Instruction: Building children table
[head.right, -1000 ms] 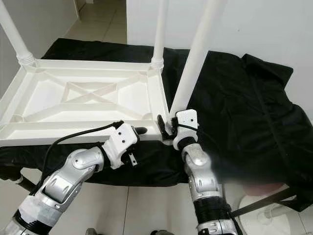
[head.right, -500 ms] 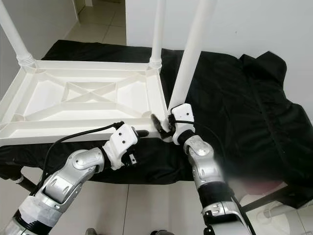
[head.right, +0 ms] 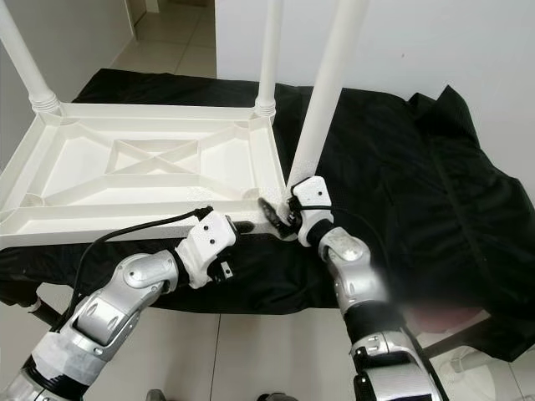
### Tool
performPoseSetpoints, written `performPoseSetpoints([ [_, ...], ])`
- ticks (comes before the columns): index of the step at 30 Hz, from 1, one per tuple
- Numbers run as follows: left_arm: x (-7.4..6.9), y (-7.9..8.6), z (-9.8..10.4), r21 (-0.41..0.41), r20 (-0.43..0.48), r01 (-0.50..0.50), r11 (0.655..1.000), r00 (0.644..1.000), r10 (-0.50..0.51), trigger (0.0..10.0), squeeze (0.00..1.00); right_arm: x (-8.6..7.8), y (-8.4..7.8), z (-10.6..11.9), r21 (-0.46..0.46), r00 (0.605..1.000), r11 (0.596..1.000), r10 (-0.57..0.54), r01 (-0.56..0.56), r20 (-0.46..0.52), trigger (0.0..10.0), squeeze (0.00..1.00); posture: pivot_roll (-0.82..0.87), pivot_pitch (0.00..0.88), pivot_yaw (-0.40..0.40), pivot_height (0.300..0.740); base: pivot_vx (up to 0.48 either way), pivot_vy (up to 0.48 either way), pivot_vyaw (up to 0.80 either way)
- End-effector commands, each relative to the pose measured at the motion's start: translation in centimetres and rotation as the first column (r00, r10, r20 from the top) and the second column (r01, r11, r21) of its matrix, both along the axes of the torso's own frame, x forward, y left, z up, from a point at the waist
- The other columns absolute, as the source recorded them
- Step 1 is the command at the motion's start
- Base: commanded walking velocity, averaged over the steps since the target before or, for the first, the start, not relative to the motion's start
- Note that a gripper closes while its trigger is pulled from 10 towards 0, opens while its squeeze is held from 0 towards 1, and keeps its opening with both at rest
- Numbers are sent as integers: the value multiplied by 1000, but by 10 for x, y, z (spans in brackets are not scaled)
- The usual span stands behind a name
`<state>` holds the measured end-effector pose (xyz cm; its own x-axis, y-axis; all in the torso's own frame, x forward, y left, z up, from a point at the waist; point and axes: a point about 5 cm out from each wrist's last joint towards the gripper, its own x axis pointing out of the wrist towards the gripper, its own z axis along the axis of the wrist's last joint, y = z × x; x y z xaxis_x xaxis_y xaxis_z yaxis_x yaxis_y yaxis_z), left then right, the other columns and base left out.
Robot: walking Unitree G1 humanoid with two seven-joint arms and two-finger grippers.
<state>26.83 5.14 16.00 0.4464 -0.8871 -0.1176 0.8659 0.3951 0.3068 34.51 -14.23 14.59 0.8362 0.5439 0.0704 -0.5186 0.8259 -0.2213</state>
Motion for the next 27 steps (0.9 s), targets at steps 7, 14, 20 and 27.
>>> performPoseSetpoints([
  [7, -3, -1, -4, 26, -24, 44, 999, 999, -43, 10000, 0, -2, -4, -11, 15, 999, 1000, 2, -1, -49, 0, 0, 15, 80, -61, 740, 0, 0, 0],
  [14, -3, -2, -4, 23, -27, 44, 999, 999, -43, 10000, 0, -5, -4, -14, 43, 997, 998, -38, 41, -70, 10000, 0, 8, 82, -68, 740, 0, 0, 0],
  [20, -3, -3, -5, 19, -28, 42, 999, 999, -41, 10000, 0, -6, -8, -17, 62, 982, 983, -165, 171, -87, 10000, 0, 4, 82, -71, 740, 0, 0, 0],
  [27, -3, -5, -6, 15, -29, 43, 999, 999, -42, 10000, 0, -14, -1, -25, 128, 909, 904, -391, 409, -141, 10000, 0, -7, 85, -70, 740, 0, 0, 0],
])
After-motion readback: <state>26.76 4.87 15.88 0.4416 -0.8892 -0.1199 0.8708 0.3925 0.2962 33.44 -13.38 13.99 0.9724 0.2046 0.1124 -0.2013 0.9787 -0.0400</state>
